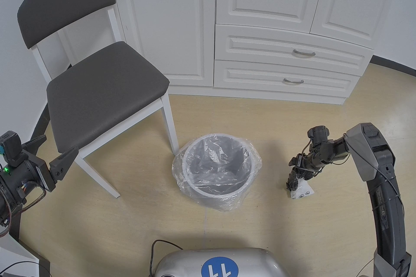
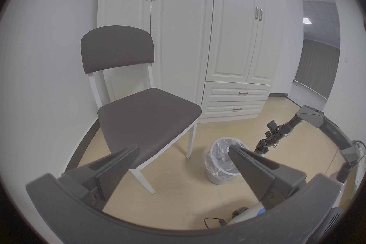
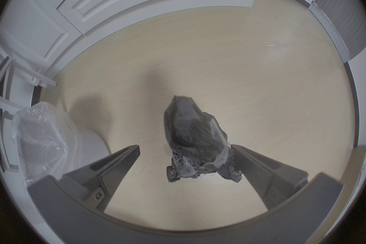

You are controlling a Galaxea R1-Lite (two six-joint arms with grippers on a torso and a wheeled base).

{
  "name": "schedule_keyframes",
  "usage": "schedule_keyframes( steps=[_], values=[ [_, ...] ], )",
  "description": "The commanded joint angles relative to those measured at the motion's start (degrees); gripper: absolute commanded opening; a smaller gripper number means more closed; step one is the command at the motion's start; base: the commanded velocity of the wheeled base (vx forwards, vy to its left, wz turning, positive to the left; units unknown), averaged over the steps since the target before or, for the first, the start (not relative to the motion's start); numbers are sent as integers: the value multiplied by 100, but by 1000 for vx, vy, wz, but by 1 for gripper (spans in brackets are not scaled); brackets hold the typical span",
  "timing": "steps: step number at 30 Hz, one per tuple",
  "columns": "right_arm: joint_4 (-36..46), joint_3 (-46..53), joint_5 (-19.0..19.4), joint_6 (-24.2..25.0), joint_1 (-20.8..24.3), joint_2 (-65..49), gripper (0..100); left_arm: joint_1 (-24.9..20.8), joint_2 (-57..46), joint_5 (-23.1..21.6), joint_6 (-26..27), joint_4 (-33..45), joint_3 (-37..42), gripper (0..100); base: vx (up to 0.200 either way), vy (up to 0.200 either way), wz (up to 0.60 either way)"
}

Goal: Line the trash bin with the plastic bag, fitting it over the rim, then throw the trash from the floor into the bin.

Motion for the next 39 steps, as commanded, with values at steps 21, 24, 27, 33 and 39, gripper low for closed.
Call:
schedule_keyframes(
  steps=[21, 24, 27, 33, 39],
  values=[
    [33, -551, -305, -10, -6, 645, 0, 7, 83, -8, 11, -79, 39, 100, 0, 0, 0],
    [51, -533, -323, -19, -6, 627, 0, 7, 83, -8, 11, -79, 39, 100, 0, 0, 0],
    [51, -507, -340, -1, -15, 565, 0, 7, 74, -8, 11, -79, 39, 100, 0, 0, 0],
    [68, 328, -472, -36, -24, -419, 0, 7, -31, 0, 11, -88, 31, 100, 0, 0, 0],
    [33, 2271, -578, -1047, -15, -2643, 0, -1, -225, -8, 20, -79, 13, 100, 0, 0, 0]
  ],
)
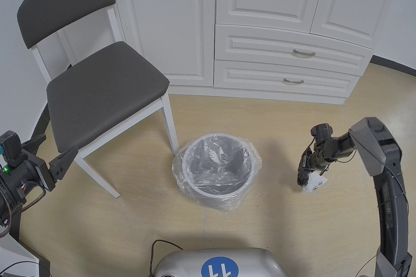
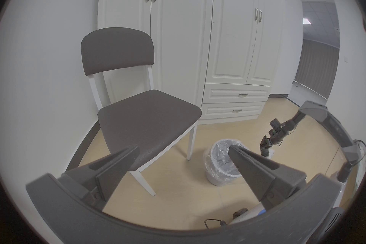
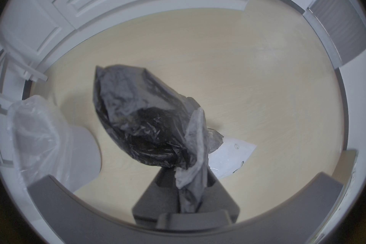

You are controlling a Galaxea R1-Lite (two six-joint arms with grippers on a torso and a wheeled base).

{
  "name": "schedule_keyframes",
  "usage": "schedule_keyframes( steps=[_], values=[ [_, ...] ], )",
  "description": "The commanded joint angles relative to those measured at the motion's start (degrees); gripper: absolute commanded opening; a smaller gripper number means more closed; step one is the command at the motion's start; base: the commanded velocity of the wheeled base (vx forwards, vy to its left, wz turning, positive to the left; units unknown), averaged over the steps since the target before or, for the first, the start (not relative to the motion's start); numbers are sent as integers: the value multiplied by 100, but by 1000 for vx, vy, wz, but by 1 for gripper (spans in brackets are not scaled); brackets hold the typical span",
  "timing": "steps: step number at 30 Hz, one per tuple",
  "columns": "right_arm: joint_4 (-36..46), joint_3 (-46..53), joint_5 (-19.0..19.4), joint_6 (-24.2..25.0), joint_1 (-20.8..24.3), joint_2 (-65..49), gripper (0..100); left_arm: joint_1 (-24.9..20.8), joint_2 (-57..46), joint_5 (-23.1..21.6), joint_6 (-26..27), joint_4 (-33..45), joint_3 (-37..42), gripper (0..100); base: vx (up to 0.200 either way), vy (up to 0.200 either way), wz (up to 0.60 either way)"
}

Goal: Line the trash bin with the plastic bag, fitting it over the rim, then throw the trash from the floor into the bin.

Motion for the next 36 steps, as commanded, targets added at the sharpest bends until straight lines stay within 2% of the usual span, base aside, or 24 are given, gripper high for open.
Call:
schedule_keyframes(
  steps=[1, 3, 5, 8, 14, 15, 20, 21, 22, 24, 27, 31, 33, 36],
  values=[
    [-53, 2017, -201, -900, 20, -2658, 0, -5, -246, -8, 17, 3, -24, 100, 0, 0, 0],
    [-62, 2263, -263, -988, 38, -3019, 0, -14, -264, -8, 17, 3, -24, 100, 0, 0, 0],
    [-53, 2878, -324, -1155, 240, -4065, 0, -5, -343, 0, 17, -5, -41, 100, 0, 0, 0],
    [-62, 3432, -333, -1190, 539, -5014, 0, -5, -466, 9, 17, 3, -50, 100, 0, 0, 0],
    [-220, 4117, -518, -1164, 1312, -6297, 0, -49, -545, -8, 96, -14, -50, 100, 0, 0, 0],
    [-246, 4126, -518, -1155, 1321, -6315, 0, -49, -545, -8, 96, -14, -50, 100, 0, 0, 0],
    [-1635, 4935, -1098, -1155, 2077, -6912, 0, 4, -642, 0, 70, -32, -147, 100, 0, 0, 0],
    [-1652, 4943, -1098, -1155, 2086, -6921, 0, 4, -642, 0, 70, -32, -147, 100, 0, 0, 0],
    [-2136, 5198, -1282, -1164, 2323, -7035, 0, 4, -703, -8, 88, -23, -129, 100, 0, 0, 0],
    [-2531, 5400, -1379, -1181, 2552, -7150, 0, -31, -721, -8, 96, -23, -112, 100, 0, 0, 0],
    [-3146, 5620, -1432, -1164, 3000, -7246, 0, -31, -765, -8, 96, -23, -121, 100, 0, 0, 0],
    [-3568, 5673, -1414, -1120, 3211, -7158, 0, -31, -774, -8, 96, -23, -121, 100, 0, 0, 0],
    [-4438, 5734, -1414, -909, 3545, -6736, 0, -40, -765, -8, 96, -32, -129, 100, 0, 0, 0],
    [-5238, 5743, -1423, -750, 3729, -6323, 0, -40, -756, -8, 88, -32, -138, 100, 0, 0, 0]
  ],
)
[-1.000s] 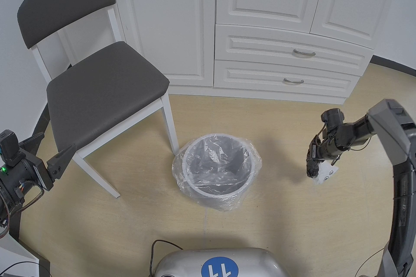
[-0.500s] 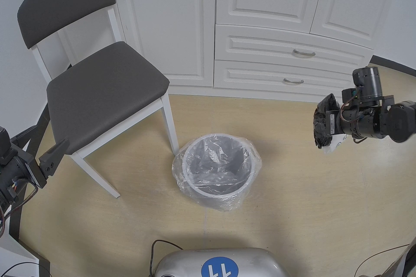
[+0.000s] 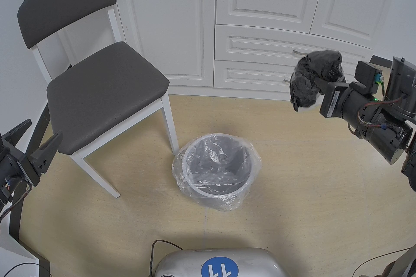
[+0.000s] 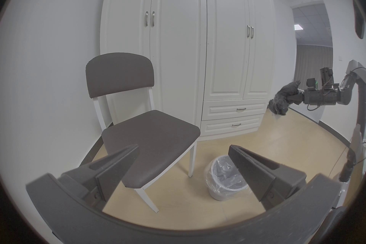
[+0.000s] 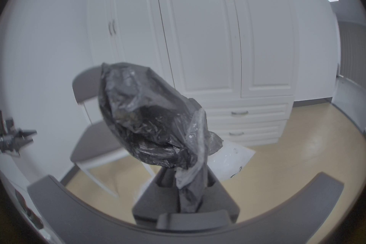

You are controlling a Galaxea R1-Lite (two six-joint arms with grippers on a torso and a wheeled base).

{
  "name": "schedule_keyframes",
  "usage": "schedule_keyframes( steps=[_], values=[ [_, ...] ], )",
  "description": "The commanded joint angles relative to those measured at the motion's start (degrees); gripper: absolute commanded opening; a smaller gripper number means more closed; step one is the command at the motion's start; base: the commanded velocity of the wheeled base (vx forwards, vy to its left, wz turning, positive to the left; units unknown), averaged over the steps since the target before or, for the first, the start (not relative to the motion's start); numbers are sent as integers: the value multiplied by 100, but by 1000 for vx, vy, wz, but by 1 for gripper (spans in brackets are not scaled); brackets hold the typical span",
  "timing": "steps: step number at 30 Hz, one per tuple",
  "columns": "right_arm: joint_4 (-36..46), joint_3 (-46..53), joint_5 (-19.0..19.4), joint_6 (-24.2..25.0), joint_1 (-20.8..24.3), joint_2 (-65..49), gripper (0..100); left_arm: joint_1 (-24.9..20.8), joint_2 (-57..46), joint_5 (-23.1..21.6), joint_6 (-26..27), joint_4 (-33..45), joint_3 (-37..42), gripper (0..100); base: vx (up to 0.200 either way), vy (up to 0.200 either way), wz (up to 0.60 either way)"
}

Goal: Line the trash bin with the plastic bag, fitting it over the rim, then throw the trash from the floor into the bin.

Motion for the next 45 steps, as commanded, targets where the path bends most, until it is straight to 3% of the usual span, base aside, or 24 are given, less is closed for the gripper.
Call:
schedule_keyframes(
  steps=[1, 5, 8, 9, 21, 28, 32, 41, 45],
  values=[
    [-1467, 162, -32, 263, 598, 893, 0, -12, -48, -1, -7, -16, -36, 100, 0, 0, 0],
    [-2609, 188, -94, 219, 721, 1544, 0, -3, -57, -10, -43, -16, -63, 100, 0, 0, 0],
    [-2644, 179, -102, 219, 721, 1570, 0, -3, -57, -10, -43, -25, -71, 100, 0, 0, 0],
    [-2934, 118, -401, 8, 721, 2009, 0, 41, -92, -10, -78, -51, -159, 100, 0, 0, 0],
    [-2952, 65, -419, -45, 791, 2862, 0, -3, -356, -27, -51, -95, -142, 100, 0, 0, 0],
    [-4217, -164, -331, -36, 791, 4154, 0, 49, -312, 25, -51, 81, -168, 100, 0, 0, 0],
    [-4288, -287, -322, -18, 905, 4611, 0, 49, -329, 17, -43, 116, -159, 100, 0, 0, 0],
    [-4683, -1174, -199, 289, 905, 6052, 0, 49, -329, 8, -43, 116, -168, 100, 0, 0, 0],
    [-4631, -1332, -164, 747, 967, 6211, 0, 49, -329, -1, -43, 116, -159, 100, 0, 0, 0]
  ],
)
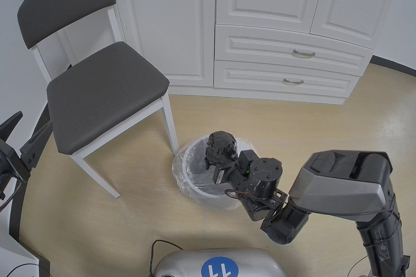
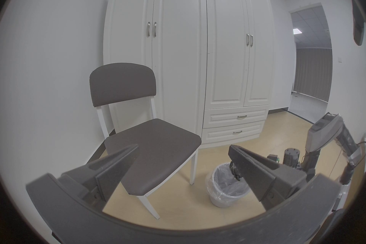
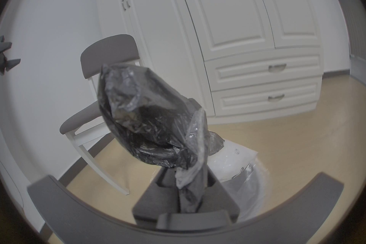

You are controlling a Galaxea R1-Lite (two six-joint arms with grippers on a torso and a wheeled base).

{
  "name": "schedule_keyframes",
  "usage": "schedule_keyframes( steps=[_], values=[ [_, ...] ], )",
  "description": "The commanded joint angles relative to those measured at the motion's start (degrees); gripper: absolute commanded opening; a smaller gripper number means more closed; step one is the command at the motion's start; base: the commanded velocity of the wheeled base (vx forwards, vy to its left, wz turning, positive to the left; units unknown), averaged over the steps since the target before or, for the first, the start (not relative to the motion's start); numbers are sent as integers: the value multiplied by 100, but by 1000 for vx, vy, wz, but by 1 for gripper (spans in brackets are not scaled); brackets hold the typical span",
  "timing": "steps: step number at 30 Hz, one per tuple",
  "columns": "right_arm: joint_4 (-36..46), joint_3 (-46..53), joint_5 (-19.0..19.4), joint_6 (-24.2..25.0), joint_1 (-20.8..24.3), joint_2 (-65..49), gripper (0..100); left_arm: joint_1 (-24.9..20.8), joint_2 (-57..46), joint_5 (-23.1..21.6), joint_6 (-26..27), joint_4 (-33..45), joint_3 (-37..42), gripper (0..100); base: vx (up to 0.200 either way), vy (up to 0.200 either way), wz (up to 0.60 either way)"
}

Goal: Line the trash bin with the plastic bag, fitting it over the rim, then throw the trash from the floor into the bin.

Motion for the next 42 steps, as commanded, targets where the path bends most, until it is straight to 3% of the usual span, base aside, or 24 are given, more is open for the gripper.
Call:
schedule_keyframes(
  steps=[1, 6, 14, 25, 42],
  values=[
    [-49, -290, 42, 278, 53, 646, 0, 1, 11, -11, -1, 1, 8, 100, 0, 0, 0],
    [-93, -642, 332, 656, -9, 1155, 0, 1, 11, -20, -1, 1, 8, 100, 0, 0, 0],
    [-49, -1143, 552, 743, -167, 1700, 0, 1, -24, -20, 8, -16, 8, 100, 0, 0, 0],
    [179, -1037, 561, 805, -176, 1639, 0, 1, -51, -28, 8, -16, 8, 100, 0, 0, 0],
    [1278, -1793, 570, 1578, -325, 1621, 0, -8, 2, -28, 8, -16, -10, 100, 0, 0, 0]
  ],
)
